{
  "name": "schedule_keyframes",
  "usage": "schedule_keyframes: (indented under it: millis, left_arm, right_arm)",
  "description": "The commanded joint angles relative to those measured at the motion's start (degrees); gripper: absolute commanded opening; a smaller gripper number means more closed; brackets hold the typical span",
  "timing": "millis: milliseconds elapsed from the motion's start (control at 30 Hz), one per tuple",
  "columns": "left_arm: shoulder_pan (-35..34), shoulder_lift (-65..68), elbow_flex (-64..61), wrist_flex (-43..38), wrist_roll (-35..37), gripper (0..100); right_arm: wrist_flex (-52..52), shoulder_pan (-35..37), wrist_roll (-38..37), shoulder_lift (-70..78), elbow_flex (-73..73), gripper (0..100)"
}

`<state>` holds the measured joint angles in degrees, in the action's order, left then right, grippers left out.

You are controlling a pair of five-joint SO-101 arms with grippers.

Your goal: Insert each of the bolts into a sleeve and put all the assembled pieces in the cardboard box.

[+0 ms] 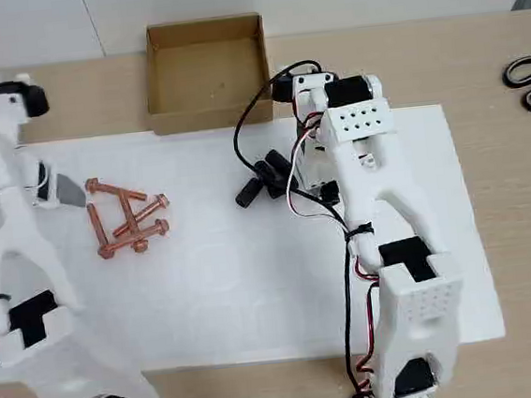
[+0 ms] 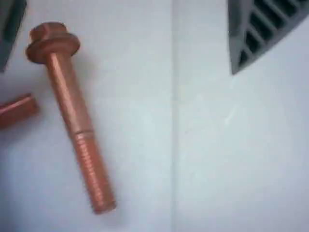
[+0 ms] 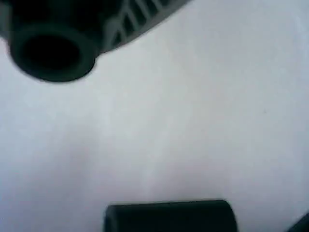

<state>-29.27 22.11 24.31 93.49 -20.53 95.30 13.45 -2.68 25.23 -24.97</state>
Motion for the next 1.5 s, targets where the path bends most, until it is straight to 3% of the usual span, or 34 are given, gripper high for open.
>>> schedule_keyframes:
  millis: [0,333,600,800,967,1167,1467]
  left_arm:
    - [-0.7,2.0,0.9,-0.4,0.7,28]
    - [4.7,7.0,6.7,-0.4,0.4,28]
    - [11.1,9.4,8.0,-2.0,21.9,28]
    - [12.2,16.2,10.6,-4.1,37.4,28]
    - [11.6,20.7,18.3,-2.5,44.9,28]
    - [11.7,25.5,24.0,-1.6,47.6,28]
    - [11.7,29.5,24.1,-2.4,47.6,16]
  right_arm:
    - [-0.6,-0.1,0.3,-4.2,-0.2,0.3]
    - [-0.5,0.7,0.3,-4.1,0.8,0.3]
    - [-0.6,0.8,0.4,-4.1,0.8,0.3]
    - [-0.6,0.8,0.4,-4.1,0.8,0.3]
    - [-0.4,0.8,0.4,-4.1,0.9,0.3]
    - [-0.4,0.8,0.4,-4.1,0.9,0.3]
    - [-0.5,0.8,0.4,-4.1,1.0,0.3]
